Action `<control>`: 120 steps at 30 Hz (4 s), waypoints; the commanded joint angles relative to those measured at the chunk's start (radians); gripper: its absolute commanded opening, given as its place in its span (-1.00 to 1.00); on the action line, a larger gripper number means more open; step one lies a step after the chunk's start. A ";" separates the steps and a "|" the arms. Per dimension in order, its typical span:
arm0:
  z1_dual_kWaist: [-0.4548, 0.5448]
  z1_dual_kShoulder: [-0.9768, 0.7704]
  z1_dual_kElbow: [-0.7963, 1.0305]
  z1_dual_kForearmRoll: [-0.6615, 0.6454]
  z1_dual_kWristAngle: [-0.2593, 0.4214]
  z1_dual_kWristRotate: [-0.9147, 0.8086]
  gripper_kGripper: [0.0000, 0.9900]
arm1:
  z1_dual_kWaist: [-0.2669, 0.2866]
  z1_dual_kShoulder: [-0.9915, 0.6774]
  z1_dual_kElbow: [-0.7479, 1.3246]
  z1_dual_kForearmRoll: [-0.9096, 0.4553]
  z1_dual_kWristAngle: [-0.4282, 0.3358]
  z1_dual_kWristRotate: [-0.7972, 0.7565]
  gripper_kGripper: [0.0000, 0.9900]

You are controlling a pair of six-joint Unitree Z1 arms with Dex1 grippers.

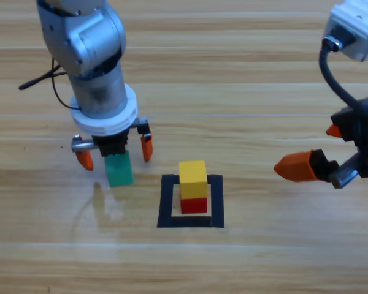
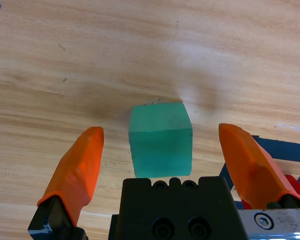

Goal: Stack the blocks in the rectangular block: red at the bottom, yellow in the middle, green on top

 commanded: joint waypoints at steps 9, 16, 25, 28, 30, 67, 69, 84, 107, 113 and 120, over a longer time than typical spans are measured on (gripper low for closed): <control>-0.026 0.097 -0.016 -0.005 -0.012 0.016 0.91 | -0.023 -0.004 0.025 -0.021 0.002 -0.002 0.99; -0.022 0.093 -0.005 -0.010 -0.017 0.029 0.64 | -0.023 0.013 0.022 -0.017 0.000 -0.002 0.99; -0.019 0.055 0.041 -0.010 -0.012 0.066 -0.47 | -0.023 0.033 0.011 -0.008 0.006 -0.004 0.99; -0.019 0.026 0.049 -0.001 -0.006 0.102 -0.80 | -0.025 0.038 0.010 -0.008 0.006 -0.004 0.99; -0.019 -0.011 0.046 0.013 -0.001 0.145 -0.93 | -0.025 0.042 0.010 -0.008 0.006 -0.004 0.99; -0.281 -0.020 -0.407 0.373 0.036 0.061 -0.96 | -0.025 0.085 -0.004 -0.007 -0.030 -0.004 0.99; -0.289 0.017 -0.448 0.404 0.043 0.020 -0.96 | -0.025 0.087 -0.006 -0.007 -0.030 -0.004 0.99; -0.298 0.115 -0.548 0.452 0.045 -0.092 -0.96 | -0.023 0.093 -0.012 0.001 -0.027 -0.004 0.99; -0.328 0.130 -0.572 0.482 0.000 -0.166 -0.96 | -0.023 0.090 -0.015 0.002 -0.021 -0.004 0.99; -0.332 0.158 -0.586 0.482 0.003 -0.166 -0.96 | -0.023 0.093 -0.015 0.002 -0.020 -0.004 0.99; -0.332 0.170 -0.589 0.482 0.005 -0.165 -0.96 | -0.023 0.094 -0.016 0.002 -0.018 -0.004 0.99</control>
